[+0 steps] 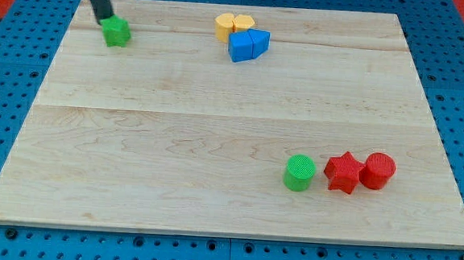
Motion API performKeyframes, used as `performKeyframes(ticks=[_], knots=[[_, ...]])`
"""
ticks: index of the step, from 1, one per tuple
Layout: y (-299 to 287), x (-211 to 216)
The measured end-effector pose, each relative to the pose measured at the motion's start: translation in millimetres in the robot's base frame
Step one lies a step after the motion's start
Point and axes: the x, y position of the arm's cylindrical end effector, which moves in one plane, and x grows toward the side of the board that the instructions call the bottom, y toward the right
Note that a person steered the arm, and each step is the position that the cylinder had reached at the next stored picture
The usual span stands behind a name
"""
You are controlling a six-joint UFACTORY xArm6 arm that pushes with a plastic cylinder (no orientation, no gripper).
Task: Slide the green star to the green circle
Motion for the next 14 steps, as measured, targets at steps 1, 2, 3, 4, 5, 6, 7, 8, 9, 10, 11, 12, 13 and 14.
performKeyframes(ticks=[1, 2, 3, 4, 5, 6, 7, 8, 9, 10, 11, 12, 13, 14], knots=[[39, 8], [59, 25], [29, 29], [-6, 29], [-17, 41], [-7, 55], [16, 61], [45, 74], [73, 94], [82, 125], [87, 158], [87, 190], [87, 221], [87, 249]])
